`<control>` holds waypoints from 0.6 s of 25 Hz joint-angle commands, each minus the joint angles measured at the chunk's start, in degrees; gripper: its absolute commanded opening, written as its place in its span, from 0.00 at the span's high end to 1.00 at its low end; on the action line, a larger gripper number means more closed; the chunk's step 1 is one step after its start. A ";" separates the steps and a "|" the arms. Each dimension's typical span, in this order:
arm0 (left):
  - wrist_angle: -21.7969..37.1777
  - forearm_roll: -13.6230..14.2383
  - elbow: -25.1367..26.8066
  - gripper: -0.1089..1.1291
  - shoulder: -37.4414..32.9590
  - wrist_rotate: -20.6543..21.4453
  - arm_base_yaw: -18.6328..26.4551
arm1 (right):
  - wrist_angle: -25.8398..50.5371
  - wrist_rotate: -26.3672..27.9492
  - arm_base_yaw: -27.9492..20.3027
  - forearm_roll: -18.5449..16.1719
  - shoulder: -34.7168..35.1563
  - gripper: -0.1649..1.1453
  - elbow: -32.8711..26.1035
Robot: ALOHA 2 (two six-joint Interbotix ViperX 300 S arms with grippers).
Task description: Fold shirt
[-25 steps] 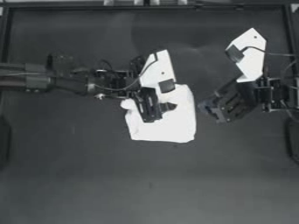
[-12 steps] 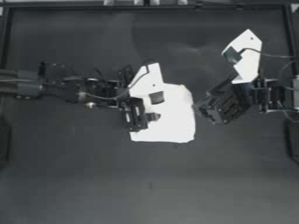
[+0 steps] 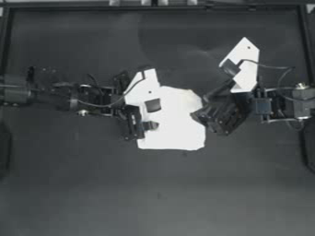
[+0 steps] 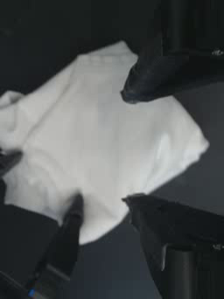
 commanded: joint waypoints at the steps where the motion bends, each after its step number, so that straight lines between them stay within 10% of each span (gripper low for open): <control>1: -0.35 -0.09 0.18 0.10 -3.43 0.09 -0.09 | -1.41 -0.26 -0.09 -2.99 0.70 0.17 -0.62; 15: -2.90 -0.09 2.29 0.10 -0.53 0.18 0.26 | -7.29 -1.41 -0.09 -7.65 11.78 0.17 -1.32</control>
